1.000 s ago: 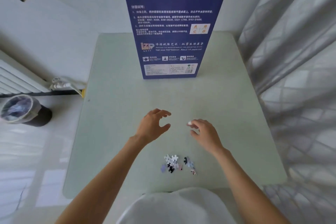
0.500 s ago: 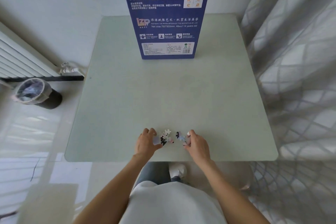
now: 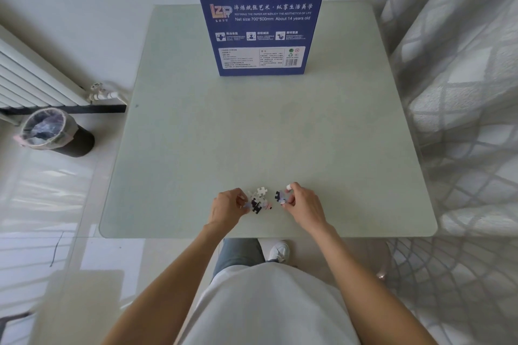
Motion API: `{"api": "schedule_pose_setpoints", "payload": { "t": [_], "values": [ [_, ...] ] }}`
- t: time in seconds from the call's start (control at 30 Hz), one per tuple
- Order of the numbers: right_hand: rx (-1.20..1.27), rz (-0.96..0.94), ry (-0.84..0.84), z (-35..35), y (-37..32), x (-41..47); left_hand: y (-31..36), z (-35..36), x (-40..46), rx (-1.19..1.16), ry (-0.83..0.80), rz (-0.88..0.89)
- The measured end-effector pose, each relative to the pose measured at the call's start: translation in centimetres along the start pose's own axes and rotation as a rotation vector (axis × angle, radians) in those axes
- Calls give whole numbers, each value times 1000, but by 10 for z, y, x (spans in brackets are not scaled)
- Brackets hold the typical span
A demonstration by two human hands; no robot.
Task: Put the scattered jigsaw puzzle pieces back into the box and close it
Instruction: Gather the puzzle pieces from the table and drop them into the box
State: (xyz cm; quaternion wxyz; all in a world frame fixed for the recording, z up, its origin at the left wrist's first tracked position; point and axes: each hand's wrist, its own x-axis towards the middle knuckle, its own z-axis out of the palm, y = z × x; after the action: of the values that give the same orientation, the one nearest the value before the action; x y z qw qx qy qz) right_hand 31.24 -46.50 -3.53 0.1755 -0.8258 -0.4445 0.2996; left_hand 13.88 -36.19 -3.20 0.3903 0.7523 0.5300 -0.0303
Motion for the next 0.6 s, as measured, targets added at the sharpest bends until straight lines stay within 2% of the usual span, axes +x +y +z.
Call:
{"api": "schedule_pose_setpoints", "payload": {
  "t": [0.2,0.4,0.6],
  "values": [
    [-171,19,-10,-1,-4,2,7,3,-7,4,-17,153],
    [-168,-116,-4,1,-4,1,12,20,-5,75,55,161],
    [-202,-245,-69,-2,-13,15,10,20,-9,43,118,161]
  ]
}}
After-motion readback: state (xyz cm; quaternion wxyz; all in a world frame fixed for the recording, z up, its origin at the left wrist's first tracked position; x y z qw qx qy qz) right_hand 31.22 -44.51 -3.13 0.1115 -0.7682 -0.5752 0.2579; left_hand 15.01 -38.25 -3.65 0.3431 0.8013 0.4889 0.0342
